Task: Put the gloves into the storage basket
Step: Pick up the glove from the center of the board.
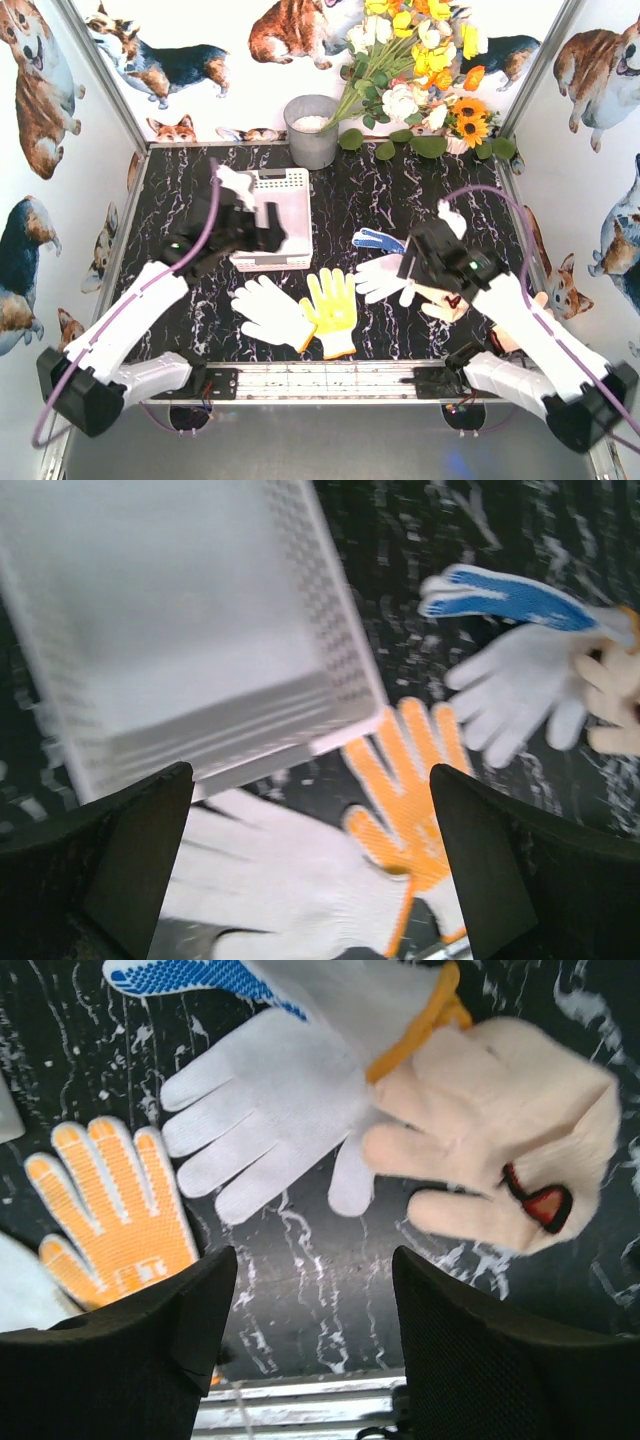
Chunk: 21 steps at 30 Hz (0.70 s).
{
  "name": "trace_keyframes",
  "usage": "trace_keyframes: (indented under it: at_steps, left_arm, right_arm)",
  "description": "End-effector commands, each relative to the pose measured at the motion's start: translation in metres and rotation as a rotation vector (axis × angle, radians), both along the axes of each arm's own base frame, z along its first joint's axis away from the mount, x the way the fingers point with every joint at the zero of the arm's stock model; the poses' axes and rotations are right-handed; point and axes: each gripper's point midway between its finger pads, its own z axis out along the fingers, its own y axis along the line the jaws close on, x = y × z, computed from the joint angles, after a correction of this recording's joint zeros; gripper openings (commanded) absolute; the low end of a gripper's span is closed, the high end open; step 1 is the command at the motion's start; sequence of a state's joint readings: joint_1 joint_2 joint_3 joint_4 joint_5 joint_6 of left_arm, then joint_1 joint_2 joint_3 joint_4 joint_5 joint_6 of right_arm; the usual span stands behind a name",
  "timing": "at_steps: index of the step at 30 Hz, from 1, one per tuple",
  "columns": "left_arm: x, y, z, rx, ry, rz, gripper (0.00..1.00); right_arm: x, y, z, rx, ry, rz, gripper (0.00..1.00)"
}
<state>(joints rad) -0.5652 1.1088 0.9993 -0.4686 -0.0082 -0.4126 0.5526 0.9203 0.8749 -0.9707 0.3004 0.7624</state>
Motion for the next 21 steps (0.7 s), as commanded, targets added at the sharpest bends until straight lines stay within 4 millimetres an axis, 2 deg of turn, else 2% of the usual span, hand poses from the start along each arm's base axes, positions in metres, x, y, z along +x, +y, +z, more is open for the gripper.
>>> trace_keyframes:
  at_steps: [1, 6, 10, 13, 15, 18, 21]
  left_arm:
    - [0.0, 0.055, -0.01, 0.093, 0.039, 0.022, 1.0]
    - [0.007, 0.096, -0.023, 0.107, 0.042, 0.123, 1.0]
    - [0.003, 0.122, -0.044, 0.144, 0.063, 0.19, 1.0]
    - [-0.004, 0.128, -0.062, 0.135, 0.084, 0.189, 1.0]
    - [-0.005, 0.132, -0.066, 0.157, 0.09, 0.191, 1.0]
    - [-0.003, 0.138, -0.067, 0.182, 0.084, 0.209, 1.0]
    - [-0.003, 0.136, -0.072, 0.174, 0.106, 0.197, 1.0]
  right_arm:
    - [0.027, -0.007, 0.017, -0.156, -0.014, 0.08, 0.69]
    - [0.057, -0.002, 0.006, -0.227, 0.037, 0.142, 0.78]
    - [0.084, 0.003, -0.007, -0.185, 0.089, 0.154, 0.81]
    - [0.098, 0.016, -0.013, -0.177, 0.133, 0.219, 0.82]
    - [0.102, 0.02, -0.022, -0.193, 0.197, 0.251, 0.82]
    - [0.106, 0.014, -0.042, -0.267, 0.303, 0.251, 0.82]
    - [0.114, 0.009, -0.056, -0.33, 0.367, 0.237, 0.78]
